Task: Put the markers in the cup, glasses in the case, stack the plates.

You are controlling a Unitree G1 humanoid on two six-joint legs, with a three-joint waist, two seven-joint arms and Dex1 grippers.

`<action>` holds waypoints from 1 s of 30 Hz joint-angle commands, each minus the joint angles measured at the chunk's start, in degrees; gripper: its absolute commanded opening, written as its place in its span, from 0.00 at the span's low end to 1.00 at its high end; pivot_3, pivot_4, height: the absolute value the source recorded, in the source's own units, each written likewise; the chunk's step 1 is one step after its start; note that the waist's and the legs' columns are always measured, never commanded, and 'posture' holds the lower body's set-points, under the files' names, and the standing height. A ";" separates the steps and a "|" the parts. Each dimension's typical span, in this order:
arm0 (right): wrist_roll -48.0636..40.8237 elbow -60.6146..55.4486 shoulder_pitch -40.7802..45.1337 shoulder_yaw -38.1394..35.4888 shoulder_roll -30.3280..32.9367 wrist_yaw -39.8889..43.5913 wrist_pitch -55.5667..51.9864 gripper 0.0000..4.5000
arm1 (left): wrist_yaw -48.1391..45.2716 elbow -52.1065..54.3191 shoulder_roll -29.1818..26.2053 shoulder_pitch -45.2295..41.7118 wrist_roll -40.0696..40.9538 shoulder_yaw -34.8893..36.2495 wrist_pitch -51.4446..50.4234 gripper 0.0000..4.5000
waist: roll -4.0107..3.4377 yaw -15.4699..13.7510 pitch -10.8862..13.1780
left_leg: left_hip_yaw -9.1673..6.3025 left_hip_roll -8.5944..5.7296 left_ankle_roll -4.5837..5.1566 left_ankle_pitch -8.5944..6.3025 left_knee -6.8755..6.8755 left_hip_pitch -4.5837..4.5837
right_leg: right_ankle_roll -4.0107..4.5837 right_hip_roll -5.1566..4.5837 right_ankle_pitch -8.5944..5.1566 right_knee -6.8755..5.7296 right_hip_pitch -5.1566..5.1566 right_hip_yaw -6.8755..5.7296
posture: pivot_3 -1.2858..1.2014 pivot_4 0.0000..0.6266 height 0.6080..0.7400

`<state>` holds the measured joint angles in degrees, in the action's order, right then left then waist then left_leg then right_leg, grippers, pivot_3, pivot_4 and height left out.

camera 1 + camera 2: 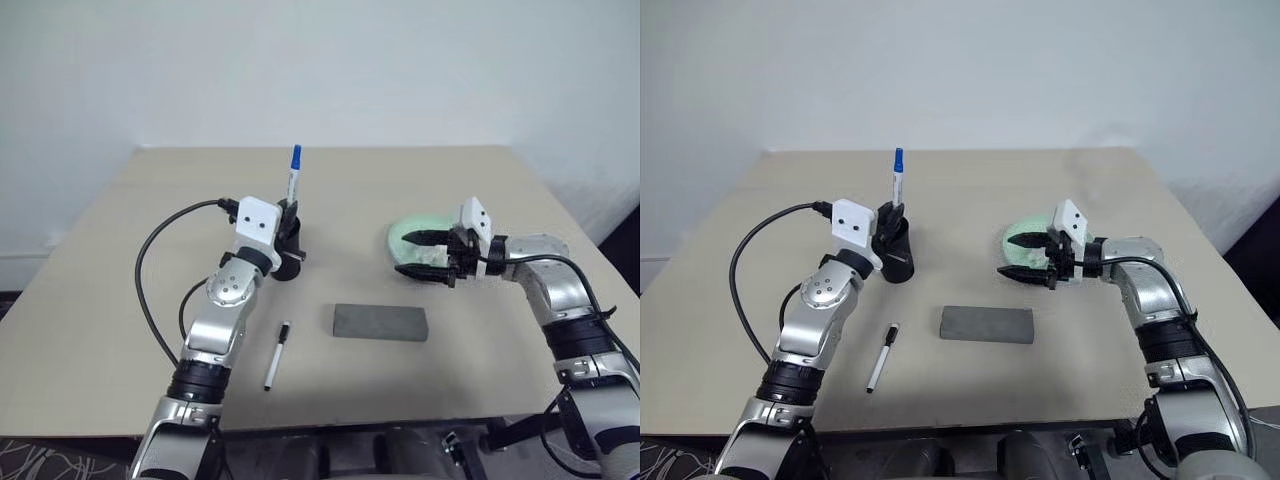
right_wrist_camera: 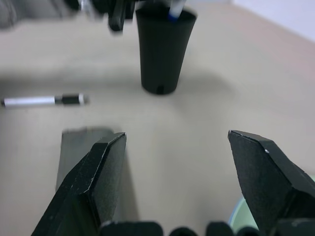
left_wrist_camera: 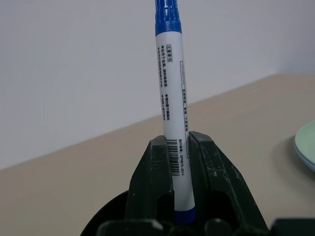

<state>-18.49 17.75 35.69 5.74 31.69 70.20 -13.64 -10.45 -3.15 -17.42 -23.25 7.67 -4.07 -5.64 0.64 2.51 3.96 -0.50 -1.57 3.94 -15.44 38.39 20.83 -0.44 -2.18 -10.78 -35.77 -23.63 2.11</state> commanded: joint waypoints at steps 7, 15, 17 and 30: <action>-2.14 -0.92 1.76 -2.55 -0.86 -0.08 -1.55 0.80 | 0.11 -0.80 1.13 -1.70 -2.10 2.74 3.41 0.02 | -0.01 -0.01 0.00 | 0.00 0.00 0.00 0.00 0.00 0.01 | 0.00 -0.02 0.01 0.01 -0.01 -0.02 | 0.52 0.00 1.00; -1.97 -1.37 1.13 -2.57 -0.65 -0.17 -1.13 0.80 | 0.36 -1.58 1.90 -2.39 -3.12 3.93 4.64 0.02 | -0.01 0.00 0.00 | 0.00 0.00 -0.02 -0.01 0.00 0.01 | 0.02 -0.03 0.02 0.00 -0.02 -0.04 | 0.52 0.00 1.00; -1.93 -1.42 1.08 -2.55 -0.65 -0.21 -1.07 0.80 | 0.46 -1.48 1.99 -2.34 -3.38 4.27 4.91 0.02 | -0.01 0.00 0.00 | 0.00 0.00 -0.02 -0.01 0.00 0.01 | 0.02 -0.04 0.02 0.00 -0.02 -0.04 | 0.52 0.00 1.00; -1.81 -1.30 1.19 -2.35 -1.10 -0.44 -0.66 0.80 | 0.36 -3.60 2.77 -2.74 -3.24 5.01 6.51 0.10 | -0.01 0.00 -0.01 | 0.00 0.00 -0.02 -0.01 0.00 0.01 | 0.02 -0.04 0.04 0.00 -0.02 -0.05 | 0.52 0.00 1.00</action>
<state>-19.64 17.77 35.71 5.14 30.57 70.11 -15.15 -10.05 -7.45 -14.77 -23.68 4.78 0.09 -0.74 0.63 2.51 3.95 -0.50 -1.58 3.92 -15.45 38.40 20.84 -0.41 -2.22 -10.74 -35.78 -23.65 2.06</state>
